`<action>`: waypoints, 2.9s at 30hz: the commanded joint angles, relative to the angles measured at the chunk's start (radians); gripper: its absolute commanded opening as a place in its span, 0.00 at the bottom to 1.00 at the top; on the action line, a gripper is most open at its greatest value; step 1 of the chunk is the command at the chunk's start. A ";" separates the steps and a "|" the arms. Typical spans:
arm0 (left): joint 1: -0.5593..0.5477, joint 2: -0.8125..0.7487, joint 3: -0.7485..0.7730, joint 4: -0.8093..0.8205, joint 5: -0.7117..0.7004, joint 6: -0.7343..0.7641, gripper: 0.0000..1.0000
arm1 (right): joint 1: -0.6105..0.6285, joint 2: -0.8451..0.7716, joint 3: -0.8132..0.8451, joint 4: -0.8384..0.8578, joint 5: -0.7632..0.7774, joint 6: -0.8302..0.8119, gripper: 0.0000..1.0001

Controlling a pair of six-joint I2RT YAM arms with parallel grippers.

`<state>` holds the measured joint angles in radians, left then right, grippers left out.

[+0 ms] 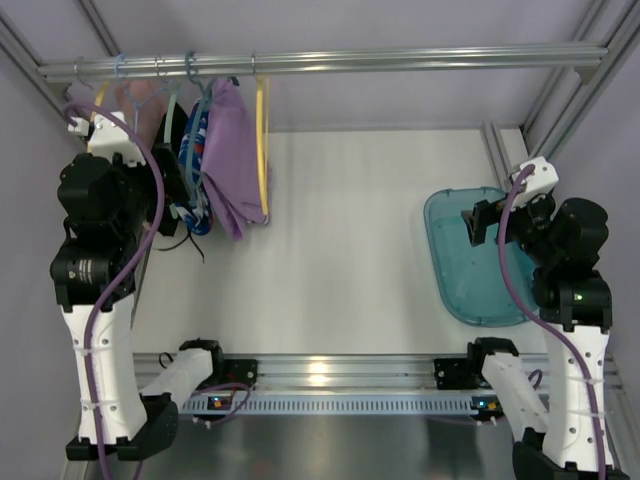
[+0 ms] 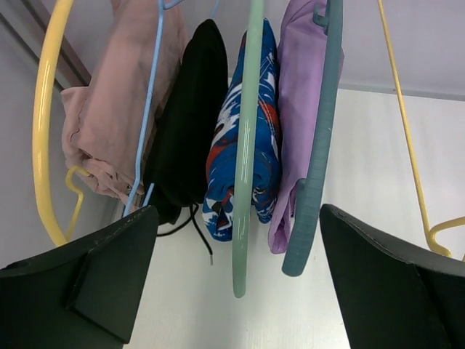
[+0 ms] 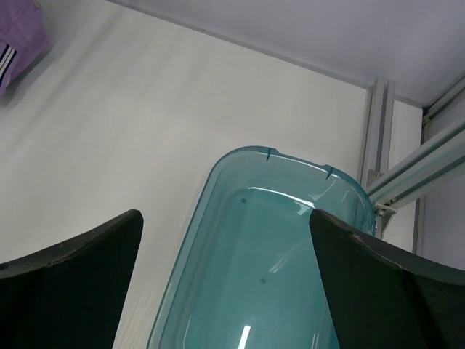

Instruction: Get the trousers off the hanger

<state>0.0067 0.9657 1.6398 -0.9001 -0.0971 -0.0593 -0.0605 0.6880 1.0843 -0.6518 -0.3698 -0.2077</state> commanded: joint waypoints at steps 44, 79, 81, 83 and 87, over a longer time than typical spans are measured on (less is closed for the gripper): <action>-0.001 0.450 0.268 0.043 0.341 -0.137 0.47 | 0.008 -0.022 -0.064 -0.009 -0.004 -0.009 0.99; -0.001 0.122 -0.448 1.149 0.344 -0.237 0.00 | 0.008 -0.028 -0.121 -0.002 -0.008 -0.013 0.99; -0.001 0.125 -0.474 1.197 0.347 -0.235 0.00 | 0.008 -0.030 -0.126 -0.002 -0.008 -0.012 0.99; -0.001 0.137 -0.468 1.233 0.350 -0.235 0.00 | 0.008 -0.031 -0.127 -0.002 -0.009 -0.010 0.99; -0.001 0.131 -0.449 1.280 0.350 -0.231 0.00 | 0.008 -0.033 -0.129 -0.003 -0.008 -0.009 0.99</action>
<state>0.0067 1.1534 1.1553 0.0986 0.2283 -0.3126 -0.0608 0.6590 0.9661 -0.6865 -0.3748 -0.2092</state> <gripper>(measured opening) 0.176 0.993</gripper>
